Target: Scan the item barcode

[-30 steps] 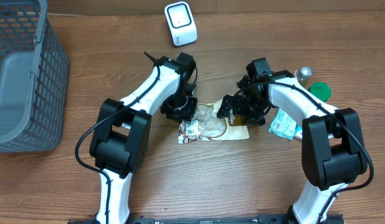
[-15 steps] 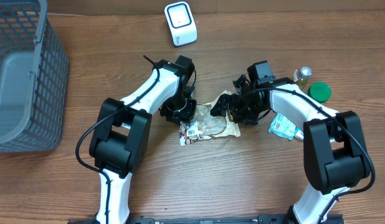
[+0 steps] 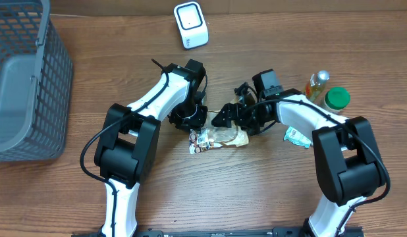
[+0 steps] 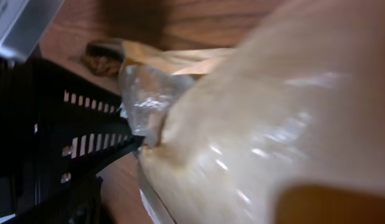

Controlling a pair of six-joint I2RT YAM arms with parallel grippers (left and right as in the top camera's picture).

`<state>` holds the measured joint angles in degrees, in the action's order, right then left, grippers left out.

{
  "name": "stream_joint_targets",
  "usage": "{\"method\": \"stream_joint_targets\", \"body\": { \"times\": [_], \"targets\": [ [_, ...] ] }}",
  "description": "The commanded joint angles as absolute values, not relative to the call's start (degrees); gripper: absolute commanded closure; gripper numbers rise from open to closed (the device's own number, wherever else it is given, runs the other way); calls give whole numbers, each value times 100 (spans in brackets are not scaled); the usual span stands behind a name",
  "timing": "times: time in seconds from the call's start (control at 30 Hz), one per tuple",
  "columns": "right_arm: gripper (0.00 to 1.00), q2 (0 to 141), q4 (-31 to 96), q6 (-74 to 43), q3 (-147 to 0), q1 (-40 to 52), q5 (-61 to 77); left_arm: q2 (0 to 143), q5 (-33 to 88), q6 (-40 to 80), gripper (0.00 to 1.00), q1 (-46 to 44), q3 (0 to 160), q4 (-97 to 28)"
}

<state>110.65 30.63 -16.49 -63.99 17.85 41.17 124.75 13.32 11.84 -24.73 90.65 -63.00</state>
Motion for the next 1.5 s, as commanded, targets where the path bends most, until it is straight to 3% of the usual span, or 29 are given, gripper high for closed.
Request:
{"method": "stream_joint_targets", "body": {
  "times": [0.0,0.1,0.17,0.2,0.47,0.67,0.9,1.17,1.33,1.47],
  "targets": [
    [19,11124,2980,-1656,-6331,1914,4381,12519,1356,1227,67,-2512,8967,-6267],
    [30,11124,2936,-1656,-6331,1911,4383,12519,1363,1227,69,-2512,8969,-6267],
    [33,11124,2926,-1653,-6331,1911,4386,12512,1415,1227,88,-2510,8989,-6298],
    [35,11124,2928,-1653,-6331,1911,4388,12503,1516,1225,88,-2506,9008,-6300],
    [43,11124,2875,-1629,-6333,1911,4646,12453,2281,1225,73,-2290,9985,-6479],
    [64,11124,2873,-1629,-6333,1865,4770,12451,2445,1225,59,-2283,10401,-6508],
    [76,11124,2871,-1629,-6333,1619,4762,12451,2340,1223,57,-2213,10401,-6606],
    [69,11124,2910,-1632,-6333,1345,4766,12451,2405,1225,57,-1914,10401,-6637],
    [73,11124,2893,-1627,-6333,1337,4768,12433,2349,1225,62,-1610,10403,-6748],
    [75,11124,2882,-1186,-6333,1337,5043,12333,1933,1232,59,-1229,10403,-6919]
  ]
}}
